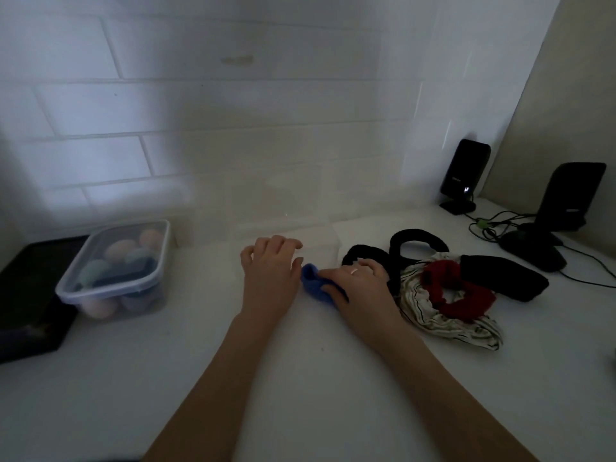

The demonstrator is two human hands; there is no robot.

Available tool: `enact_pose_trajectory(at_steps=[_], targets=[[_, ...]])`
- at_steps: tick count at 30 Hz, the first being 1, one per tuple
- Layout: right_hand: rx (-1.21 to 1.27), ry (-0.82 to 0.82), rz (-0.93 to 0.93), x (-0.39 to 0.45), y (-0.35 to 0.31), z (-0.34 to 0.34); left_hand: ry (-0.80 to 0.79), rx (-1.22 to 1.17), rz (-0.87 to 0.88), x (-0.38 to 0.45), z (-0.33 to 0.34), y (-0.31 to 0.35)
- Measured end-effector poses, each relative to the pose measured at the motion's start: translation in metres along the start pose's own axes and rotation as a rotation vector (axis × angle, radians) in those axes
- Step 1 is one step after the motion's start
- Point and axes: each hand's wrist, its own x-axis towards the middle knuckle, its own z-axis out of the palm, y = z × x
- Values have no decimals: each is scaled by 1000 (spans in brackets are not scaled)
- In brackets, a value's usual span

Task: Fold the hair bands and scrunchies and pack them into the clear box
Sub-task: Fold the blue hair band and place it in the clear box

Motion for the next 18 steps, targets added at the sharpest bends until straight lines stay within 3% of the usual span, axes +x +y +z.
enact_pose_trajectory(at_steps=[8, 13, 18], targets=[[8, 156, 7, -3, 1, -7, -82, -159, 84, -4, -9, -1], [451, 296, 183, -2, 2, -30, -89, -163, 111, -6, -15, 10], [590, 469, 243, 25, -10, -54, -96, -168, 173, -10, -23, 29]])
